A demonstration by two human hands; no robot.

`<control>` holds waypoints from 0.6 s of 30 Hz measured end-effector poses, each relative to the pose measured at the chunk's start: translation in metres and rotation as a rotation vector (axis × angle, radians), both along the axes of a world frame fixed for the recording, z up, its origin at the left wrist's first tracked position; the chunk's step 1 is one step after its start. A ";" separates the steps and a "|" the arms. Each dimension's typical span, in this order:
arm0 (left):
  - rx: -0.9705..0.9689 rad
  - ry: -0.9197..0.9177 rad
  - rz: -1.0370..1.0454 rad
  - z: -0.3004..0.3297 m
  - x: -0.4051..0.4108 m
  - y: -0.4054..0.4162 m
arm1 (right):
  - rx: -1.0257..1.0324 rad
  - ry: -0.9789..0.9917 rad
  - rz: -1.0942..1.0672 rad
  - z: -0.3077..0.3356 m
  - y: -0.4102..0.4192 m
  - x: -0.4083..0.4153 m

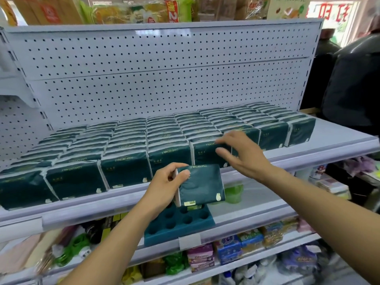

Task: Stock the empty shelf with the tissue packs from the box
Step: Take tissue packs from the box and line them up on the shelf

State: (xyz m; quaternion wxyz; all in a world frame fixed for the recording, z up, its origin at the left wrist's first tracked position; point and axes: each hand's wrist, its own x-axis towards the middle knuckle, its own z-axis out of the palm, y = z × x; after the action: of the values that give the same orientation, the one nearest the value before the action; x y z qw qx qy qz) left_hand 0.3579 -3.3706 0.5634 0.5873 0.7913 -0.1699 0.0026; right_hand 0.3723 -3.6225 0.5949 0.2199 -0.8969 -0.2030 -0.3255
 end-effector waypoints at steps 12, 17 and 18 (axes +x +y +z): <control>0.311 -0.613 0.160 0.028 0.001 -0.076 | 0.120 0.572 0.226 0.034 -0.066 -0.017; 0.867 -0.835 0.369 0.024 0.030 -0.095 | 0.000 0.396 0.038 0.040 -0.124 0.004; 0.999 -0.826 0.376 0.022 0.034 -0.097 | -0.040 0.357 0.009 0.040 -0.127 0.009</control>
State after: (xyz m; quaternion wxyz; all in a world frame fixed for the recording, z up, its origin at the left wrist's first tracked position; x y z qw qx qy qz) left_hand 0.3920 -3.4680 0.5853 0.0272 0.9180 -0.2206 0.3283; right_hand 0.3809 -3.7498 0.6344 0.2362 -0.9437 -0.1713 -0.1561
